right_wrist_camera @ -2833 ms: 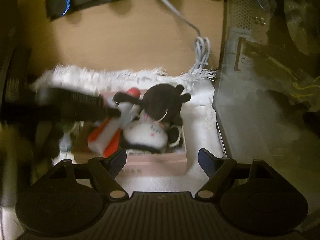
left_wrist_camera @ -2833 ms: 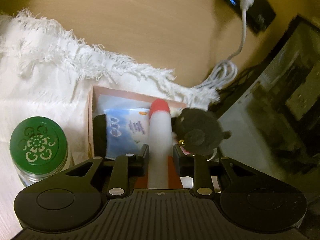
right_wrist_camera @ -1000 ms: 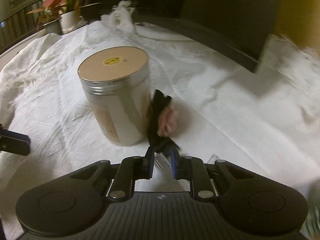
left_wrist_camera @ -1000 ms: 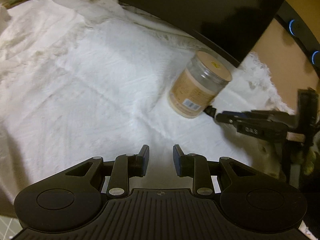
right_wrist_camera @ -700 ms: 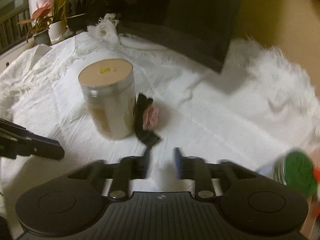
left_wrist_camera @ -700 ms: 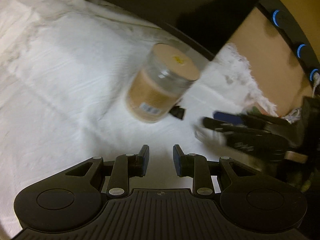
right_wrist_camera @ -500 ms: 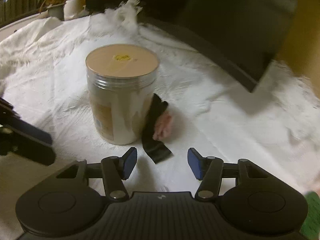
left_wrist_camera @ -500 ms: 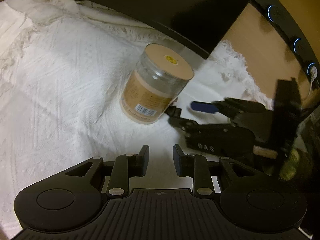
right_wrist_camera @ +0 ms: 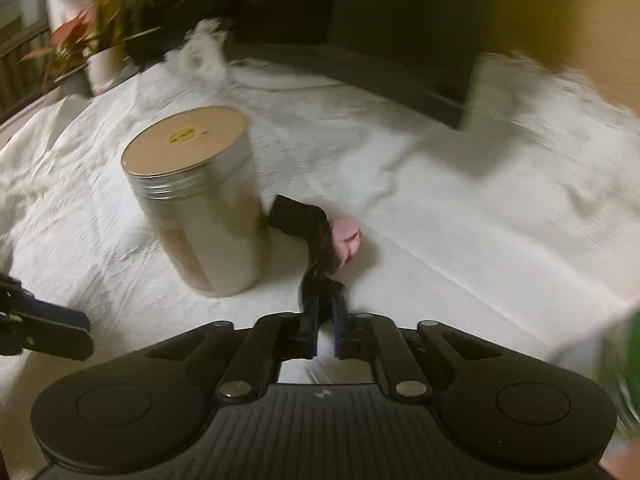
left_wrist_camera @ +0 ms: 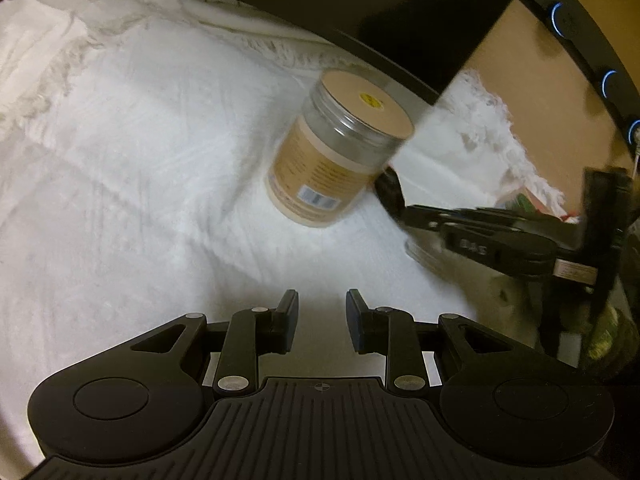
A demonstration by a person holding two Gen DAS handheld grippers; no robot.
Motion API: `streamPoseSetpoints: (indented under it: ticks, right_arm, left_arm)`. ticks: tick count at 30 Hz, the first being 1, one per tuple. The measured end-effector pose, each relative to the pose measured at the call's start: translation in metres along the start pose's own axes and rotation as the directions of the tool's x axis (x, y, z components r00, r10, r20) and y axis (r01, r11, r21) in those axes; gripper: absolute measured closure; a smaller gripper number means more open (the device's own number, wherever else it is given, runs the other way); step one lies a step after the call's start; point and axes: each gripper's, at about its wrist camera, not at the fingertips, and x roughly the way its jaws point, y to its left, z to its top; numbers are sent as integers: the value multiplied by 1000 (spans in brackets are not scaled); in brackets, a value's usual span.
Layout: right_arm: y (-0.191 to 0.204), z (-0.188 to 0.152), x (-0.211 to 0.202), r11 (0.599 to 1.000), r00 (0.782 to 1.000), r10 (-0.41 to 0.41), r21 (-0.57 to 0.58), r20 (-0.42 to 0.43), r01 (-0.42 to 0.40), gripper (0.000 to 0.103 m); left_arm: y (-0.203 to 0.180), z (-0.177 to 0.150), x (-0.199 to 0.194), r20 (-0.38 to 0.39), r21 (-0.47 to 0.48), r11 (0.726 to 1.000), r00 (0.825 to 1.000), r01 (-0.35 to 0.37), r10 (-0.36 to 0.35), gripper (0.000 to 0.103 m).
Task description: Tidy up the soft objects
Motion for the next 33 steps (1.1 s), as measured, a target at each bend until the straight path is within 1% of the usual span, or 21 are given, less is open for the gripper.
streamPoseSetpoints:
  ticks: [6, 11, 12, 13, 14, 15, 16, 18, 21, 22, 23, 24, 25, 26, 27, 28, 30, 32, 33]
  right_arm:
    - [-10, -29, -43, 997, 999, -42, 69, -1, 42, 100]
    - [-9, -57, -66, 988, 997, -73, 137, -23, 76, 98]
    - [-9, -61, -71, 984, 996, -85, 152, -29, 88, 92]
    - [-10, -65, -76, 982, 995, -94, 162, -39, 99, 75]
    - [-8, -69, -80, 979, 993, -112, 168, -47, 119, 63]
    - [-6, -74, -84, 976, 990, -135, 168, -45, 141, 41]
    - [-3, -77, -90, 974, 986, -160, 157, -35, 164, 35]
    - [2, -85, -98, 973, 981, -194, 122, -32, 196, 35]
    - [2, -95, -100, 968, 976, -209, 129, -60, 215, 35]
    - [4, -99, -101, 968, 974, -216, 117, -65, 223, 35]
    - [6, -103, -101, 966, 971, -230, 108, -69, 236, 35]
    - [7, -106, -101, 963, 968, -241, 108, -74, 248, 35]
    - [7, -110, -101, 963, 969, -234, 117, -80, 242, 35]
    - [7, -113, -101, 967, 974, -211, 131, -85, 221, 34]
    - [7, -117, -101, 969, 977, -193, 137, -87, 204, 34]
    - [8, -120, -102, 971, 978, -188, 135, -85, 198, 32]
    - [8, -124, -103, 970, 978, -192, 137, -77, 202, 28]
    - [3, -128, -105, 969, 981, -181, 156, -72, 190, 24]
    - [2, -130, -106, 969, 982, -176, 162, -69, 185, 20]
  left_arm:
    - [-18, -3, 13, -23, 8, 1000, 999, 27, -27, 74]
    - [-42, -1, 24, 0, 44, 999, 1000, 29, -29, 74]
    - [-48, -1, 28, 4, 56, 998, 1000, 27, -27, 74]
    - [-54, 0, 31, 11, 65, 998, 1000, 25, -26, 74]
    - [-60, 0, 35, 20, 71, 997, 999, 23, -24, 74]
    - [-65, 1, 38, 32, 72, 997, 999, 17, -20, 74]
    - [-69, 3, 41, 48, 69, 998, 999, 5, -8, 74]
    - [-79, 7, 49, 75, 67, 998, 997, -20, 15, 74]
    - [-92, 20, 65, 110, 53, 995, 991, -80, 73, 74]
    - [-98, 25, 71, 138, 51, 992, 984, -117, 109, 74]
    - [-106, 30, 77, 176, 57, 986, 974, -156, 144, 75]
    - [-114, 34, 83, 215, 77, 978, 961, -194, 174, 74]
    - [-120, 38, 88, 240, 94, 968, 949, -231, 203, 74]
    - [-126, 42, 96, 250, 102, 960, 941, -262, 230, 74]
    - [-131, 47, 102, 253, 110, 954, 936, -279, 244, 74]
    - [-136, 50, 110, 255, 121, 947, 931, -297, 260, 78]
    - [-146, 55, 127, 258, 139, 928, 918, -345, 302, 80]
    - [-155, 57, 145, 260, 163, 899, 897, -406, 358, 80]
    - [-158, 56, 149, 285, 172, 885, 882, -432, 375, 80]
